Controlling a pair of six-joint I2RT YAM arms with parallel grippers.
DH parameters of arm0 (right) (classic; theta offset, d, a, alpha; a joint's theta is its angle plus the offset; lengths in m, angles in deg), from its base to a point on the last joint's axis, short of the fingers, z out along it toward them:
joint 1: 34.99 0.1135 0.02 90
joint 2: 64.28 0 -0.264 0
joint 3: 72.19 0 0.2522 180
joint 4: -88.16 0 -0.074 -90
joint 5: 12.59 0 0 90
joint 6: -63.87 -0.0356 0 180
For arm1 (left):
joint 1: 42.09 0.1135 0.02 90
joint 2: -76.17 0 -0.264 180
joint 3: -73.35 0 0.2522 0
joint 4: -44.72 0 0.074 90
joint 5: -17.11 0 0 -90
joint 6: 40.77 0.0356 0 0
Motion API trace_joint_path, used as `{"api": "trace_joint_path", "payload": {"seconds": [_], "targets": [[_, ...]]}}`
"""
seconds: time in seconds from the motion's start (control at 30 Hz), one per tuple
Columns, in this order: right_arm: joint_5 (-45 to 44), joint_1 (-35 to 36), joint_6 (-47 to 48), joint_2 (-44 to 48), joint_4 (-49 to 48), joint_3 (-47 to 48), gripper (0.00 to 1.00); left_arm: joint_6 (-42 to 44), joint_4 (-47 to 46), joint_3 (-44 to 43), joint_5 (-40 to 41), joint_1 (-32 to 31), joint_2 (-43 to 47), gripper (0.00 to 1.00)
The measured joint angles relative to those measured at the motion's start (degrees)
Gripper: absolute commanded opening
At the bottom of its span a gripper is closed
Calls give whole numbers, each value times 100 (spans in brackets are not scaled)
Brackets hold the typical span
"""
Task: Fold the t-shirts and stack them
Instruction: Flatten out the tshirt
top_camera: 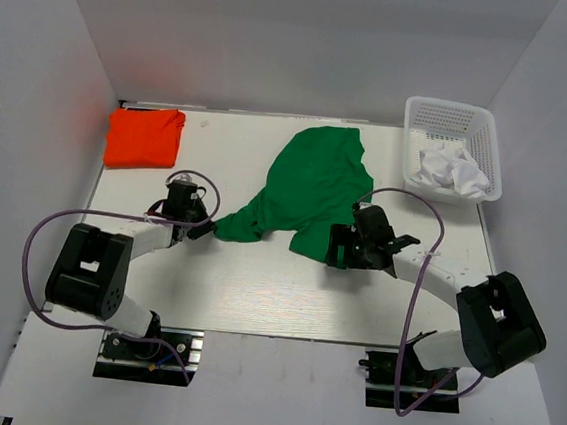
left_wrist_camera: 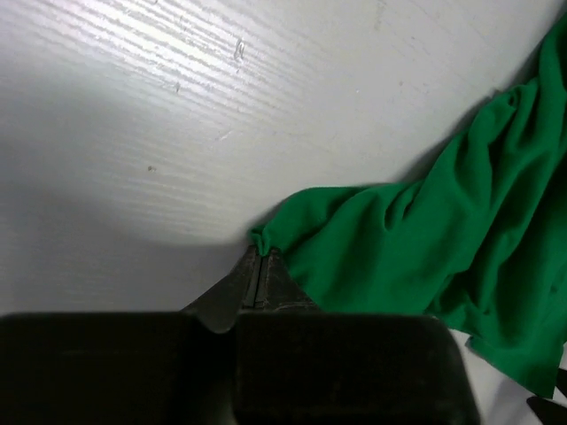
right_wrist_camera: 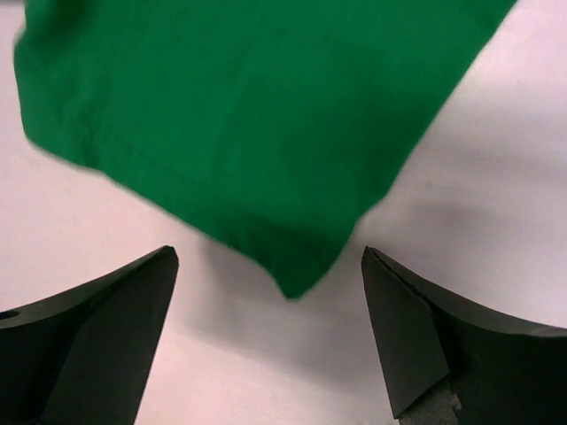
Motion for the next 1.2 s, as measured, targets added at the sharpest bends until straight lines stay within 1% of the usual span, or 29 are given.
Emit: {"api": "trace_joint_path", "payload": {"seconds": [0.03, 0.07, 0.1, 0.13, 0.17, 0.2, 0.23, 0.27, 0.3, 0.4, 0.47, 0.6, 0.7, 0.8, 0.9, 1.0, 1.07, 1.2], "targets": [[-87, 2, -87, -33, -179, -28, 86, 2, 7, 48, 17, -2, 68, 0], [-175, -4, -175, -96, -348, -55, 80, 2, 42, 96, 33, -4, 140, 0], [-256, -7, -247, -142, -531, -68, 76, 2, 57, 136, 48, -11, 203, 0], [-315, -7, -321, -203, -682, -68, 67, 2, 76, 170, 66, -15, 262, 0], [-358, -9, -378, -273, -804, -66, 38, 2, 92, 199, 87, -15, 315, 0], [-380, -11, -393, -337, -907, -63, 25, 0, 101, 221, 101, -15, 363, 0], [-354, -20, -466, -409, -964, -61, 17, -11, 120, 234, 114, -15, 409, 0], [-352, -20, -514, -476, -979, -61, 13, -13, 144, 238, 131, -15, 452, 0], [-350, -26, -553, -476, -1003, -55, 0, -17, 164, 240, 149, -15, 501, 0], [-350, -31, -608, -424, -870, -61, 0, -50, 192, 245, 184, -15, 664, 0], [-354, -31, -603, -227, -748, -83, 0, -61, 229, 247, 188, -15, 822, 0], [-509, -31, -487, 525, -645, -83, 0, -94, 297, 247, 254, -15, 1342, 0], [-844, -31, -361, 1248, -772, -81, 0, -105, 400, 168, 463, -20, 1884, 0], [-1550, -31, -221, 1939, -1034, 15, 0, -129, 442, -92, 664, -22, 2302, 0], [-2297, -37, 26, 2258, -1279, 380, 0, -127, 400, -590, 901, -22, 2691, 0], [-2898, -37, 304, 2361, -1384, 973, 0, -55, 341, -1143, 1121, -22, 2946, 0], [-3182, -37, 542, 2468, -1530, 1344, 0, 17, 315, -1510, 1274, -22, 3117, 0], [-3425, -37, 953, 2728, -1659, 2052, 0, 212, 315, -2094, 1471, -22, 3545, 0]]}}
